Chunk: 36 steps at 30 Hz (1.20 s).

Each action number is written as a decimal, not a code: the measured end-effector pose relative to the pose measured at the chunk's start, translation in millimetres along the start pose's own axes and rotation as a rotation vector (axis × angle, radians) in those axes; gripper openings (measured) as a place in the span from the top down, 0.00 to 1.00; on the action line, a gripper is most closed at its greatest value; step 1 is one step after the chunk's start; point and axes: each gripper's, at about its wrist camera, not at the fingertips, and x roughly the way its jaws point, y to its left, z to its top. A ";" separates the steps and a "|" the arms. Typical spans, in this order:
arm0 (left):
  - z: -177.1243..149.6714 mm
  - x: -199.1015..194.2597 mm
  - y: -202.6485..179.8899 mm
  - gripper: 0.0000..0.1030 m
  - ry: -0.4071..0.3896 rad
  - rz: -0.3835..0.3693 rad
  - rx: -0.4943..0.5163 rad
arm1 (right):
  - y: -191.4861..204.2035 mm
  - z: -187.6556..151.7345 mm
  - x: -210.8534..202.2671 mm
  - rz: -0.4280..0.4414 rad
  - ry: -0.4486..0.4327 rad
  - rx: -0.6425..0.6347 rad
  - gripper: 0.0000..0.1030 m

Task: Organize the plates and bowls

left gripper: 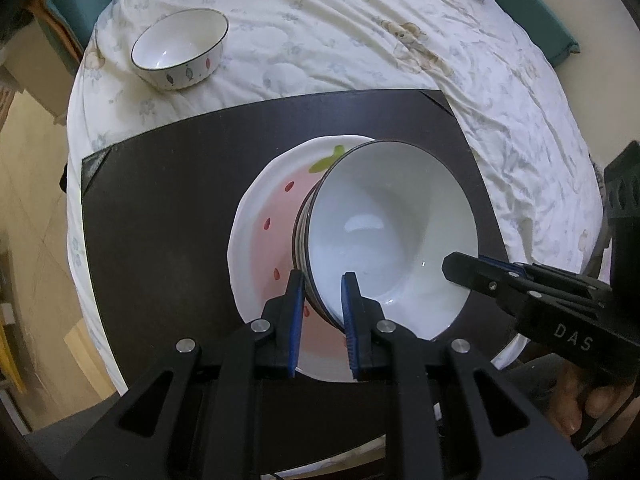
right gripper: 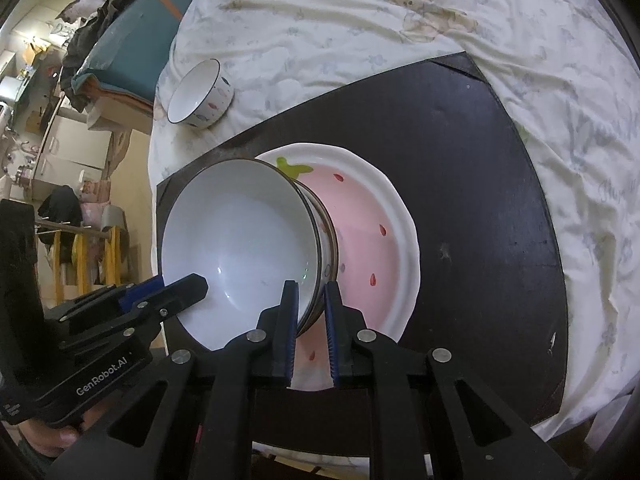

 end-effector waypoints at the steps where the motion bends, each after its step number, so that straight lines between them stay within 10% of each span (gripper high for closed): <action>1: 0.1 -0.7 1.0 0.85 -0.003 -0.005 -0.003 | -0.1 0.2 -0.3 0.003 0.002 0.004 0.86; 29: 15.6 -27.8 15.6 0.83 -0.179 -0.003 -0.013 | -0.2 13.7 -18.2 0.030 -0.086 0.010 0.83; 36: 12.7 -42.3 12.3 0.59 -0.258 0.011 0.007 | 4.5 12.8 -26.0 0.027 -0.122 -0.019 0.83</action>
